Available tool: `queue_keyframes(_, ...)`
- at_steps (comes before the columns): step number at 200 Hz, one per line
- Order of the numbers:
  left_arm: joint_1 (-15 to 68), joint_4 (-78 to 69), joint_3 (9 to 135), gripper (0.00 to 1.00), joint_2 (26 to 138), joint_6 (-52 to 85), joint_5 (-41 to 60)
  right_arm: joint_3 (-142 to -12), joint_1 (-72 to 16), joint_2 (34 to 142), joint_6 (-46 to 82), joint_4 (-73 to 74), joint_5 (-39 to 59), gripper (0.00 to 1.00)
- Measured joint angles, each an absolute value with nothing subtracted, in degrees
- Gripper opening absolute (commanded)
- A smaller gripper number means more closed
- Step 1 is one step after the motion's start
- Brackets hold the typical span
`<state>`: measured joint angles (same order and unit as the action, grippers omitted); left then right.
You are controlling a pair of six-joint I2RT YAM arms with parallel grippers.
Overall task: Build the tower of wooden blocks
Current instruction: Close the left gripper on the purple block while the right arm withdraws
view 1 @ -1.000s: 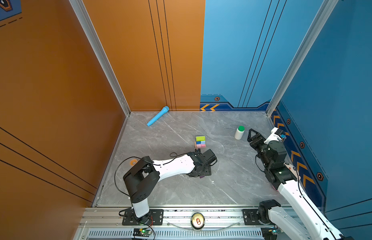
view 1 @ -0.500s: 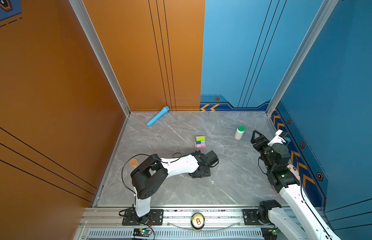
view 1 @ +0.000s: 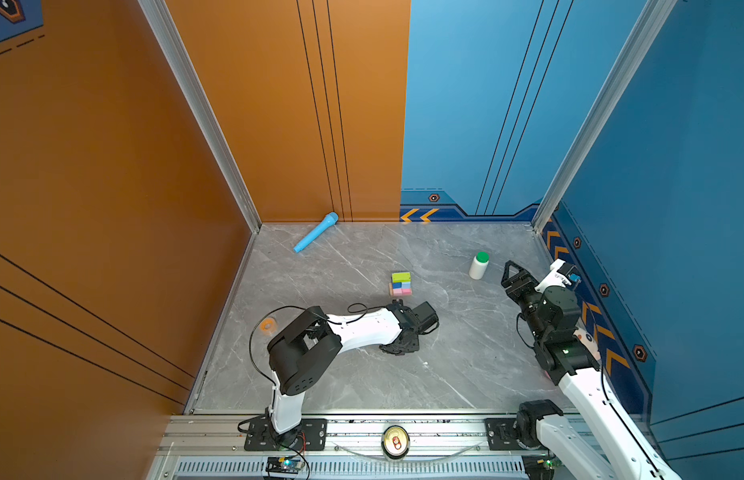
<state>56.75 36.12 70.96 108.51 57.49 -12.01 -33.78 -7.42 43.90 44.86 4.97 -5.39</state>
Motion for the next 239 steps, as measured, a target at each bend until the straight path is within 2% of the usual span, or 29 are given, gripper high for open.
queue_keyframes(63,57.5,36.6,71.1,0.39,108.5,45.5,-14.4,-33.8,-7.4,45.8,44.9,5.1,-3.2,0.72)
queue_keyframes(107,57.6,37.0,71.4,0.56,108.5,37.5,-14.7,-33.8,-7.4,47.2,45.1,5.1,-1.8,0.72)
queue_keyframes(124,57.6,37.0,71.4,0.59,108.5,36.3,-14.8,-33.8,-7.4,47.7,45.1,5.1,-1.4,0.72)
queue_keyframes(190,57.6,37.1,71.4,0.52,108.4,35.3,-15.0,-33.8,-7.4,48.0,45.1,5.1,-1.0,0.72)
queue_keyframes(239,57.6,37.1,71.4,0.50,107.7,35.4,-15.0,-33.8,-7.4,48.0,45.1,5.2,-1.0,0.72)
